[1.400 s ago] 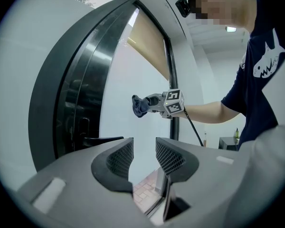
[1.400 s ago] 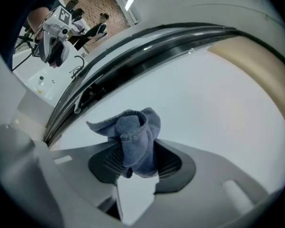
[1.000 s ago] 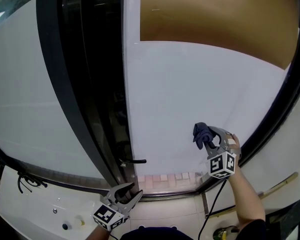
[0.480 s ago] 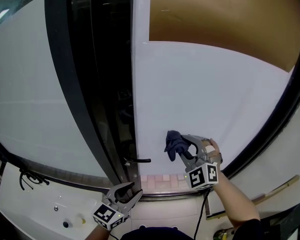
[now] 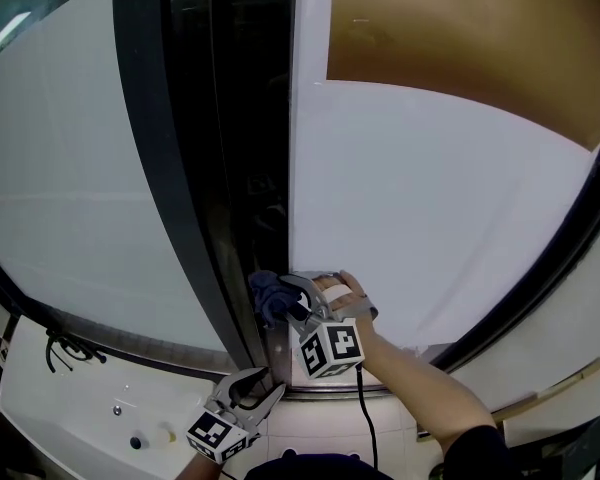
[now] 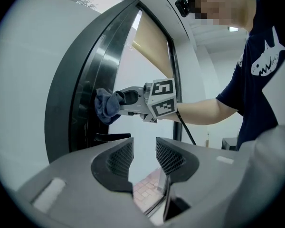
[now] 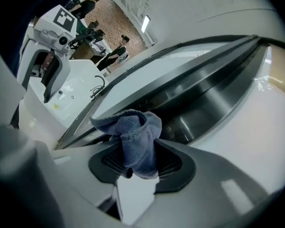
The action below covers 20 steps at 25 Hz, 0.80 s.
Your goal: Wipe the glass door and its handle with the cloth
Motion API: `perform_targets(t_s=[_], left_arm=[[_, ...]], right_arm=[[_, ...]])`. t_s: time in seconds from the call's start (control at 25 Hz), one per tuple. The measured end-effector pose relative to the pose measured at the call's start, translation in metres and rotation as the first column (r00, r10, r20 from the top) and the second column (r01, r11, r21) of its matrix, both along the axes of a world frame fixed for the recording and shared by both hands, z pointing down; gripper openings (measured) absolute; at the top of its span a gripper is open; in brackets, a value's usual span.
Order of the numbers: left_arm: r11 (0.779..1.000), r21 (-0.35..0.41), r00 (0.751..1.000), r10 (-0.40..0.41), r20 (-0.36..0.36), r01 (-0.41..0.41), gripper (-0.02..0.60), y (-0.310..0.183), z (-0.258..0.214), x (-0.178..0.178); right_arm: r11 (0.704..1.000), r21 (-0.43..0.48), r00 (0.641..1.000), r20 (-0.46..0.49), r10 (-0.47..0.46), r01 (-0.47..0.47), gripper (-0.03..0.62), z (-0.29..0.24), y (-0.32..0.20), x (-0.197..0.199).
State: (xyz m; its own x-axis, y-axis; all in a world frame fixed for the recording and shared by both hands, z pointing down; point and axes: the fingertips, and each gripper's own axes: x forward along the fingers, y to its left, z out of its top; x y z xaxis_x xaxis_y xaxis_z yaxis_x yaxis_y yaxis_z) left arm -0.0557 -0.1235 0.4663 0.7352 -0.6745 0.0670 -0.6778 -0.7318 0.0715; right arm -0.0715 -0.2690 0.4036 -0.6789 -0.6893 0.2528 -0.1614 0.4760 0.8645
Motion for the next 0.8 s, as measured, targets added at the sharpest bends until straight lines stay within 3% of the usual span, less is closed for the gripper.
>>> perform_targets(t_s=[0.16, 0.36, 0.8], left_arm=[[1.000, -0.006, 1.000, -0.027, -0.001, 0.027, 0.141, 0.001, -0.003, -0.009], [1.000, -0.008, 1.000, -0.024, -0.006, 0.024, 0.141, 0.000, 0.005, -0.011], [0.999, -0.011, 0.999, 0.040, 0.006, -0.040, 0.141, -0.005, 0.007, 0.010]], right_arm=[[1.000, -0.010, 0.999, -0.045, 0.008, -0.009, 0.153, 0.018, -0.010, -0.017], [1.000, 0.015, 0.996, -0.091, 0.021, -0.020, 0.152, 0.029, -0.016, -0.007], [0.975, -0.015, 0.969, -0.122, 0.217, -0.220, 0.153, 0.055, -0.033, 0.122]])
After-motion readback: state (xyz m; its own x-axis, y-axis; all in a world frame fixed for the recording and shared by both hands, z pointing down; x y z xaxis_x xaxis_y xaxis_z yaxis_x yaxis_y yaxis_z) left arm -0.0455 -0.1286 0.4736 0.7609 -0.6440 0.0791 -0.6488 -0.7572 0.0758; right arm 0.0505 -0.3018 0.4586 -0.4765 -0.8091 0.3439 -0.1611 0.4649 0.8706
